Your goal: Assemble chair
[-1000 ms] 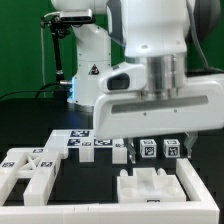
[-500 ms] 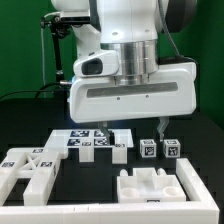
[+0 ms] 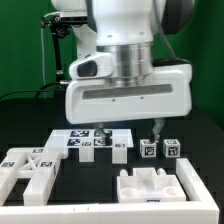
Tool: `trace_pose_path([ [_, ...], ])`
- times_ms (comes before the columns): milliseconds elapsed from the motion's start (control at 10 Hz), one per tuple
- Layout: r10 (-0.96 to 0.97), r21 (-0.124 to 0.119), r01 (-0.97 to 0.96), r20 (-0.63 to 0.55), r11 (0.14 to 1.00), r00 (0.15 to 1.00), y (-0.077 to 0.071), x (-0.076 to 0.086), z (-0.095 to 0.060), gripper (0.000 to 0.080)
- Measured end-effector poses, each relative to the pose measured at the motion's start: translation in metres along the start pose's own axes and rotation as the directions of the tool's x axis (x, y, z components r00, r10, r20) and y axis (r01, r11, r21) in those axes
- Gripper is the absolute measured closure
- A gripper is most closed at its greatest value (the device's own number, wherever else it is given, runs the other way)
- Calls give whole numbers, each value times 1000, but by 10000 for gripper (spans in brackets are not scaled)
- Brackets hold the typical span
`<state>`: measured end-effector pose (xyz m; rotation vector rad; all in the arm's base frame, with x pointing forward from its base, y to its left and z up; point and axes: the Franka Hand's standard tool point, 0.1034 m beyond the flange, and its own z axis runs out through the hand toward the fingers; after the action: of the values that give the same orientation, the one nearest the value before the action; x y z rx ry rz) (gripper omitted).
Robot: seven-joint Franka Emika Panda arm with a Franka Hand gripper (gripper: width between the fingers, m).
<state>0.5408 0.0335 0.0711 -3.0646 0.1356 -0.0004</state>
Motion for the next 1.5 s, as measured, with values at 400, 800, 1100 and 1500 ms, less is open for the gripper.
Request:
trace_pose_path([
  [400,1,-3,-1,27,1000,1000,2,-12,7,150],
  [800,5,2,-6,237,1000,972,0,-20,9,150],
  [1100,15,-5,-14,445,1000,895,10,-40,29,150],
  [1500,9,0,-12,658,1000,753,14,-50,32,150],
])
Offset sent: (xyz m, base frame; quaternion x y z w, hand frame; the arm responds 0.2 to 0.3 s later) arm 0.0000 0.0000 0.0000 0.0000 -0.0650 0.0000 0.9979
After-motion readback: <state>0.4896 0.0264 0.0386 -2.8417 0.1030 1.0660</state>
